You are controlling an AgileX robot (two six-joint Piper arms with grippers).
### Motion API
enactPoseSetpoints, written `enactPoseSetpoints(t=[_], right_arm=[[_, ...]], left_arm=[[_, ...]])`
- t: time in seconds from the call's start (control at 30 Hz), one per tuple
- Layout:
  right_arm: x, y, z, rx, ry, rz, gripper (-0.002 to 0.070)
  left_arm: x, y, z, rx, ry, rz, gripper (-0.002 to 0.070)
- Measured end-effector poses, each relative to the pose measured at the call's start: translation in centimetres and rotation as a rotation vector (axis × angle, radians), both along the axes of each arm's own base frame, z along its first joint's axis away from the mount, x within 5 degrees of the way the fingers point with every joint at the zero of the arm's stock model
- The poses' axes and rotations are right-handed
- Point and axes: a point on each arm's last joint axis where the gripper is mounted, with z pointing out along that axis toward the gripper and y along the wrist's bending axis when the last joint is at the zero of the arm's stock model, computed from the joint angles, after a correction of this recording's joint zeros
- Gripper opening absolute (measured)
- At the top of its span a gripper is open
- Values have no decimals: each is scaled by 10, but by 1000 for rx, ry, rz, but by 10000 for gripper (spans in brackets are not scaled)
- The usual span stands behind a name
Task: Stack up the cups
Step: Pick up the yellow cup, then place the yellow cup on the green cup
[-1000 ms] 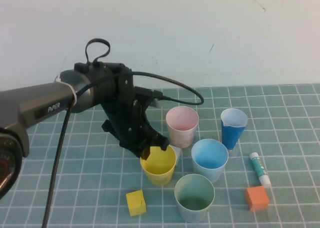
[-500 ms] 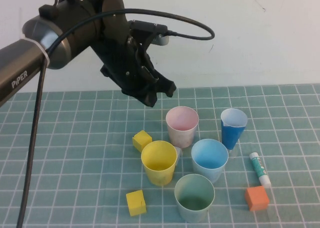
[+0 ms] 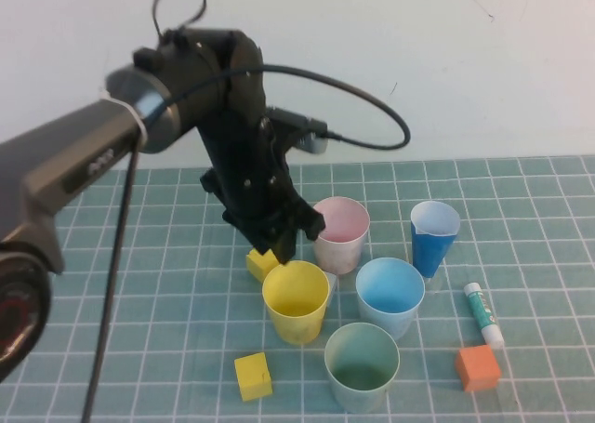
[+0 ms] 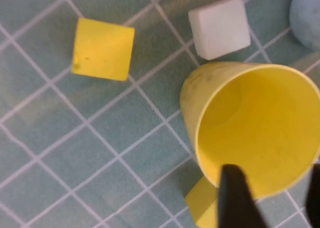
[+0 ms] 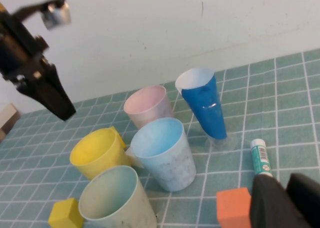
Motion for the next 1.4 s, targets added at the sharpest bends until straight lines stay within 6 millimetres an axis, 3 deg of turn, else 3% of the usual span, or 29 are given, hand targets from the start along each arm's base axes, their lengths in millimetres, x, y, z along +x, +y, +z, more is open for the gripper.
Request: enactPoseSetpoints(t=[0.13,0.2,0.3,0.47,0.63,0.7,0.87,1.13,1.27,1.4], right_arm=[[0,0,0,0,0,0,71],[0,0,0,0,-1,-1,71],[0,0,0,0,-1,-1,71],[0,0,0,0,-1,-1,71],[0,0,0,0,-1,-1,71],[0,0,0,0,-1,-1,71],[0,0,0,0,-1,-1,71],[0,0,0,0,-1,-1,71],[0,0,0,0,-1,-1,71],[0,0,0,-1,-1,-1,71]], left_arm=[[7,-5,-32,18,83,34,415],[10,-6,-47,33,109,59,454],[14,-6,-64,61,132,74,452],[18,-8,-83,74,152,84,361],[22,-10,-92,62,135,92,90],[22,-11,-92,59,129,93,41],[21,-8,-67,44,71,90,8],[-11,1,31,-23,-69,46,6],[-38,-16,64,-58,-132,-32,6],[-61,-45,66,-64,-127,-145,6]])
